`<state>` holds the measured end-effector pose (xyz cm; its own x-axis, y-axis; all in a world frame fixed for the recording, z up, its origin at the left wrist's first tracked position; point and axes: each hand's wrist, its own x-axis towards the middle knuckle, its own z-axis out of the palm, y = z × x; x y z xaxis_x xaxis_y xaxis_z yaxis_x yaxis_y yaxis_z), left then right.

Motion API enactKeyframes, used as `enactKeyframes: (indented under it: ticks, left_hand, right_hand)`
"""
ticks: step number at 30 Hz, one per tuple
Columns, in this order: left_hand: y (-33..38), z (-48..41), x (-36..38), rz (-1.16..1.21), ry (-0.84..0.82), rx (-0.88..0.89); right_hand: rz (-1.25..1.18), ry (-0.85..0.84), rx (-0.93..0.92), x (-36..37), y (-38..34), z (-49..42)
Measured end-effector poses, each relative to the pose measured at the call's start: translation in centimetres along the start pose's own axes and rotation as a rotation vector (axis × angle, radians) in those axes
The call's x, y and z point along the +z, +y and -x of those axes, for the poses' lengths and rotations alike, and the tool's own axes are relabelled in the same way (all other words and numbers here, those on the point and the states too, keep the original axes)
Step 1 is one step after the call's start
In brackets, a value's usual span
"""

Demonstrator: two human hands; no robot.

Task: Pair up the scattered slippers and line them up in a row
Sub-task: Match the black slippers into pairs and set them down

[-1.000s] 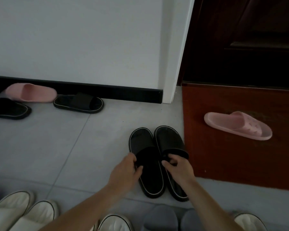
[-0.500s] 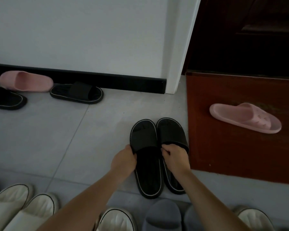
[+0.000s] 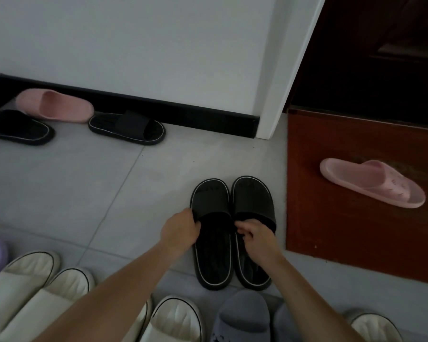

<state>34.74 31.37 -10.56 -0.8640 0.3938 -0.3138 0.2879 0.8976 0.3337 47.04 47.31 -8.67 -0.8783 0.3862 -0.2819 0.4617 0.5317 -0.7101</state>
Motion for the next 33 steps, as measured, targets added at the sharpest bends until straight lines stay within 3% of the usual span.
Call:
enactKeyframes:
  ticks: [9, 16, 23, 33]
  left_hand:
    - [-2.0, 0.4, -1.4, 0.026, 0.043, -0.045]
    - [-7.0, 1.7, -6.2, 0.148, 0.132, -0.158]
    - [-13.9, 4.4, -11.2, 0.115, 0.145, -0.193]
    - [-18.4, 5.1, -12.2, 0.138, 0.153, -0.298]
  right_hand:
    - [-0.006, -0.037, -0.066, 1.6, -2.0, -0.2]
    - [0.103, -0.253, -0.201, 5.3, -7.1, 1.1]
    - [0.146, -0.246, -0.087, 7.1, -10.9, 1.2]
    - [0.191, -0.333, -0.142, 10.4, -14.5, 0.7]
